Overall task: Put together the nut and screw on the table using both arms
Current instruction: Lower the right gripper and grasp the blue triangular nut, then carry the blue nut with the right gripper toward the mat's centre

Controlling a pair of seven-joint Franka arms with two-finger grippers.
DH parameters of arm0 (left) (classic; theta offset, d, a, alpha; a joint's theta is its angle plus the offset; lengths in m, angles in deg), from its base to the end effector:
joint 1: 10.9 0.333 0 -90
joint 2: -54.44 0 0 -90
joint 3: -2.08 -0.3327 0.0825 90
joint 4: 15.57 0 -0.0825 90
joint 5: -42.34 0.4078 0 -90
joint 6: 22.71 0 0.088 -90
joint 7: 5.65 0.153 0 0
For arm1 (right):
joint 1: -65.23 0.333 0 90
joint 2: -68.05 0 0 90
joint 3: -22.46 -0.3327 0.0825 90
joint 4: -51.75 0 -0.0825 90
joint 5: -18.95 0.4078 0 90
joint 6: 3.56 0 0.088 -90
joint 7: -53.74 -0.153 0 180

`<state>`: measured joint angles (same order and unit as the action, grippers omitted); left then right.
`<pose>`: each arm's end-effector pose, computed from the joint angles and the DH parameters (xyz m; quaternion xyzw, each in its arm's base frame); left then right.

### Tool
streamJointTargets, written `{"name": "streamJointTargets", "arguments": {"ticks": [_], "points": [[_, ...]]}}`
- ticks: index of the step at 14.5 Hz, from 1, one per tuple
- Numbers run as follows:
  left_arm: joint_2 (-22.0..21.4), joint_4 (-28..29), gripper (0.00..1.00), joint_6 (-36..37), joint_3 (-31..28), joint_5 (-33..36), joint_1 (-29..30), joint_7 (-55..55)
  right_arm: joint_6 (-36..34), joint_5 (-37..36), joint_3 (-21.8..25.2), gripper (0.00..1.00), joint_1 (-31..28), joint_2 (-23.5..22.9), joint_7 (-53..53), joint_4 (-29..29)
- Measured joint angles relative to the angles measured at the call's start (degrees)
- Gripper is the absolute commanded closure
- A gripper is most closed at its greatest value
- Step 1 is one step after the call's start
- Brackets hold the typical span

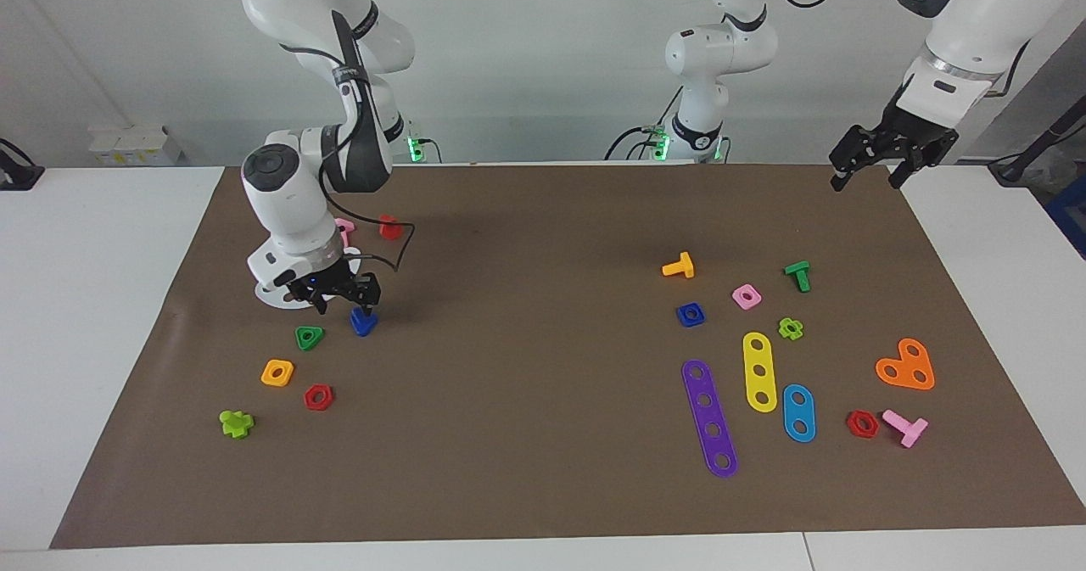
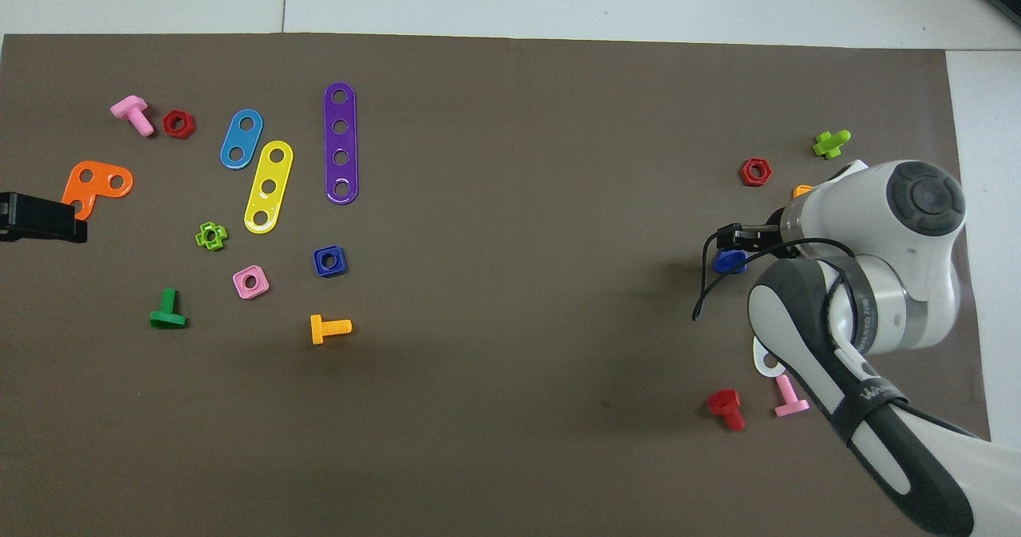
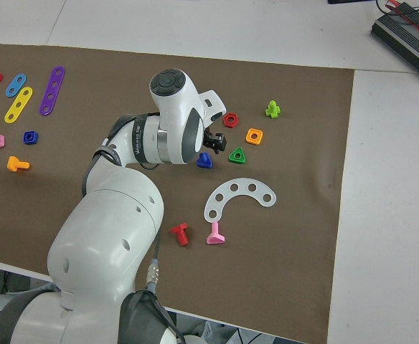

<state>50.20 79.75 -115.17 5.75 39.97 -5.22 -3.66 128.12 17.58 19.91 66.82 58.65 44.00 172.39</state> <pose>0.5586 0.0123 0.5949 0.9998 0.0009 0.0126 0.0179 0.5919 0.0414 0.2983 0.9990 -0.0414 0.0150 0.0036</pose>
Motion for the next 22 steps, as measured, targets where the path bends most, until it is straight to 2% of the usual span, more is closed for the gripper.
{"name": "streamJointTargets", "arguments": {"ticks": [2,5,6,9,10,13,15,16,17,22], "points": [[0.0,0.0,0.0,0.0,0.0,0.0,0.0,0.0,0.7,0.0,0.0,0.24,0.4,-0.4,0.0,0.4],[0.0,0.0,0.0,0.0,0.0,0.0,0.0,0.0,4.1,0.0,0.0,0.29,0.4,-0.5,0.0,2.2],[0.0,0.0,0.0,0.0,0.0,0.0,0.0,0.0,4.5,0.0,0.0,0.34,0.4,-0.6,0.0,2.7],[0.0,0.0,0.0,0.0,0.0,0.0,0.0,0.0,4.6,0.0,0.0,0.4,0.4,-0.6,0.2,3.0],[0.0,0.0,0.0,0.0,0.0,0.0,0.0,0.0,4.6,0.0,0.0,0.48,0.4,-0.6,0.2,3.0],[0.0,0.0,0.0,0.0,0.0,0.0,0.0,0.0,4.6,0.0,0.0,0.58,0.4,-0.6,0.2,3.2],[0.0,0.0,0.0,0.0,0.0,0.0,0.0,0.0,4.6,0.0,0.0,0.74,0.4,-0.6,0.2,3.2],[0.0,0.0,0.0,0.0,0.0,0.0,0.0,0.0,4.6,0.0,0.0,0.93,0.4,-0.6,0.2,3.2],[0.0,0.0,0.0,0.0,0.0,0.0,0.0,0.0,4.6,0.0,0.0,1.0,0.4,-0.6,0.2,3.2],[0.0,0.0,0.0,0.0,0.0,0.0,0.0,0.0,4.6,0.1,0.0,1.0,1.3,-0.4,0.1,3.0]]}}
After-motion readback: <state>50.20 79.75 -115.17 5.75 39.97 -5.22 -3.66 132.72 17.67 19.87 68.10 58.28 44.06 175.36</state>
